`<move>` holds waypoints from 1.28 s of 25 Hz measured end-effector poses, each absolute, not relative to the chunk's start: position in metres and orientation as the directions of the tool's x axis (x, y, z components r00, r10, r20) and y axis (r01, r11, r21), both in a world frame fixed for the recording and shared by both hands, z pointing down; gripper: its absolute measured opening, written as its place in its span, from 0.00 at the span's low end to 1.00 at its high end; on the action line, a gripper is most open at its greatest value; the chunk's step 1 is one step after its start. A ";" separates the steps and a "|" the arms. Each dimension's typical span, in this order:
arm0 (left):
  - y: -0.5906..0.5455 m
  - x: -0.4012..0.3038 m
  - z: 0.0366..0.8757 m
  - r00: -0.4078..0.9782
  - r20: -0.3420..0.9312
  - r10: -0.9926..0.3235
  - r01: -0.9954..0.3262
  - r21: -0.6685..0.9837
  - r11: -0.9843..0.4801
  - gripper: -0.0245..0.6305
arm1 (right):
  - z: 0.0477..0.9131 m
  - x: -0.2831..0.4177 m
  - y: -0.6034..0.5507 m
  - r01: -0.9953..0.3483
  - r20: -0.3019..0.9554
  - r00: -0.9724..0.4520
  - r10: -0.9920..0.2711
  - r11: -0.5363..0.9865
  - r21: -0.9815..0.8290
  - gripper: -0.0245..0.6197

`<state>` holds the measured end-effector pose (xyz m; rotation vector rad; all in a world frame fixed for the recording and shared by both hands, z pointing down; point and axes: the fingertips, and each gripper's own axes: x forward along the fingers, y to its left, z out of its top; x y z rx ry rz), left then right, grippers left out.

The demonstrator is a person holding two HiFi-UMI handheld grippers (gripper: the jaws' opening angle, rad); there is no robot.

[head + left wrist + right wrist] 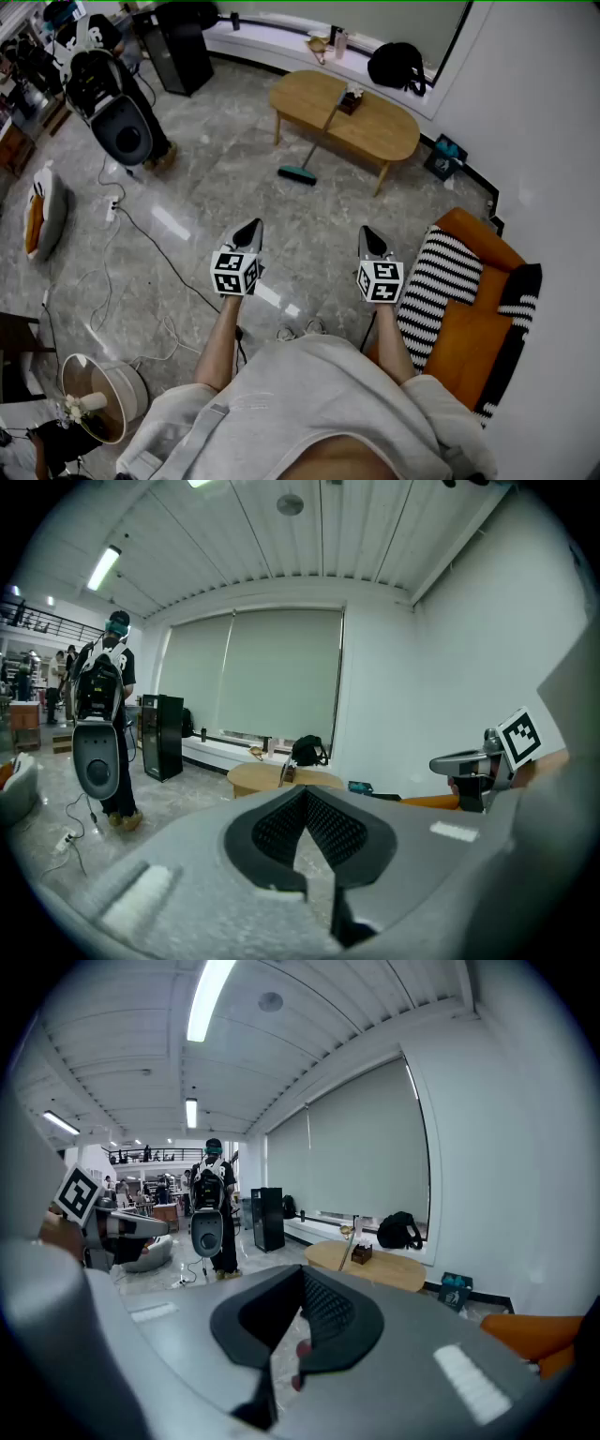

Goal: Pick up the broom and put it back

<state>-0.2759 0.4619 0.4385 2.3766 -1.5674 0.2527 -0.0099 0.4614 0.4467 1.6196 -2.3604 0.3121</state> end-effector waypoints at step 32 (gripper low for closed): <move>0.418 -0.221 0.435 0.372 0.297 -0.879 -0.928 0.114 -0.354 0.04 | 0.443 0.036 0.404 -0.930 0.295 -0.359 -0.885 0.367 -0.032 0.04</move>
